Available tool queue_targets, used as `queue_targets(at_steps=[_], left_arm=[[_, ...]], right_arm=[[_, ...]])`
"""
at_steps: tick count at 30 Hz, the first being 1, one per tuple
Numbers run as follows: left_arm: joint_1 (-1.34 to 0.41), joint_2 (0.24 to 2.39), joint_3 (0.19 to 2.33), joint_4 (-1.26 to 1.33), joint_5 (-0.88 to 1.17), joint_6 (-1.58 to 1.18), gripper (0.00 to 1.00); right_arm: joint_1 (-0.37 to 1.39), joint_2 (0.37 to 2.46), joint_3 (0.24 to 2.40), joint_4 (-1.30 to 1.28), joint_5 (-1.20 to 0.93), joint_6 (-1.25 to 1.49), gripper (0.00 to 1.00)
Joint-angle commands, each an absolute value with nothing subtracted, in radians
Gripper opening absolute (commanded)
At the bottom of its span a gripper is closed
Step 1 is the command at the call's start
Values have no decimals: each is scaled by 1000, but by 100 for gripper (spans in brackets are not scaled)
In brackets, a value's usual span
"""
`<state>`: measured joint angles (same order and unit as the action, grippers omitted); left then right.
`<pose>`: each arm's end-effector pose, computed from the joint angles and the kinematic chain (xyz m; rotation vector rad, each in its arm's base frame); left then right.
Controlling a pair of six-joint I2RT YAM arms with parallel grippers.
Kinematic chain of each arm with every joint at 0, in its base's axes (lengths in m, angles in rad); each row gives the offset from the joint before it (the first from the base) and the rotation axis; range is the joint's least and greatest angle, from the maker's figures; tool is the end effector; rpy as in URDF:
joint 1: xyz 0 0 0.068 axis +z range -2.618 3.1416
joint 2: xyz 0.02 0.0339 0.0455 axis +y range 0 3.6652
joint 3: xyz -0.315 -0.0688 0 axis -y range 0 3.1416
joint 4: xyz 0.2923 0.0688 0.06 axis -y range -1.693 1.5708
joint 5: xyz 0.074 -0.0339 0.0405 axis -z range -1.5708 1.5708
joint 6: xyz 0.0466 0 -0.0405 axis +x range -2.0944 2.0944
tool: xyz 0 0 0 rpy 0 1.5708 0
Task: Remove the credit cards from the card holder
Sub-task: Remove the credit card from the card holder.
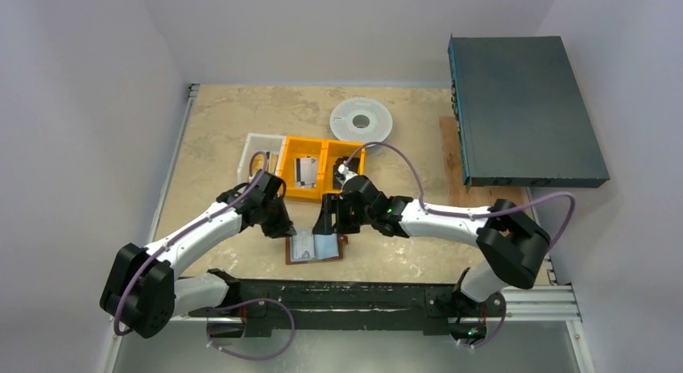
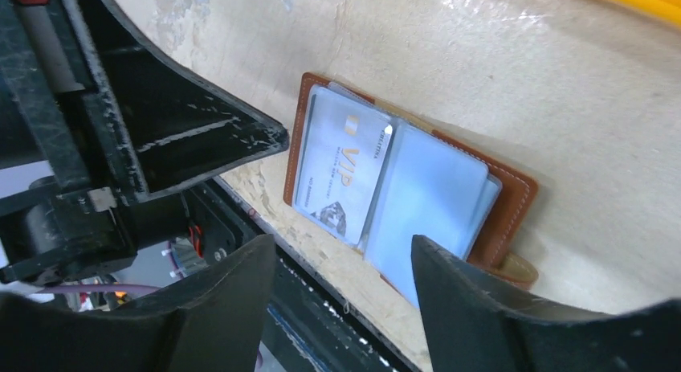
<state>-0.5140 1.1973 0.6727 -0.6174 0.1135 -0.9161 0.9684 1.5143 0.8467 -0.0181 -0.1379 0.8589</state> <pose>0.2048 -0.1217 0.2029 -0.5335 2.7938 -0.5280 0.1998 0.3018 0.2181 -0.2189 2.4961 1.0453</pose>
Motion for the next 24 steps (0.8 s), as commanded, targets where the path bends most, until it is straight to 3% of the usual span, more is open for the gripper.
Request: queue_targets(at_steps=[1, 5, 16, 24], left_arm=[[-456, 1145, 629, -642, 115, -881, 14], [-435, 1126, 601, -630, 136, -884, 13], [-433, 1130, 577, -583, 192, -880, 11], [-433, 1148, 569, -556, 226, -875, 10]], right_arm=[[969, 1597, 879, 105, -254, 903, 56], [971, 1675, 916, 144, -305, 925, 40], [979, 1787, 965, 163, -349, 948, 32], [971, 1808, 952, 138, -356, 952, 32]])
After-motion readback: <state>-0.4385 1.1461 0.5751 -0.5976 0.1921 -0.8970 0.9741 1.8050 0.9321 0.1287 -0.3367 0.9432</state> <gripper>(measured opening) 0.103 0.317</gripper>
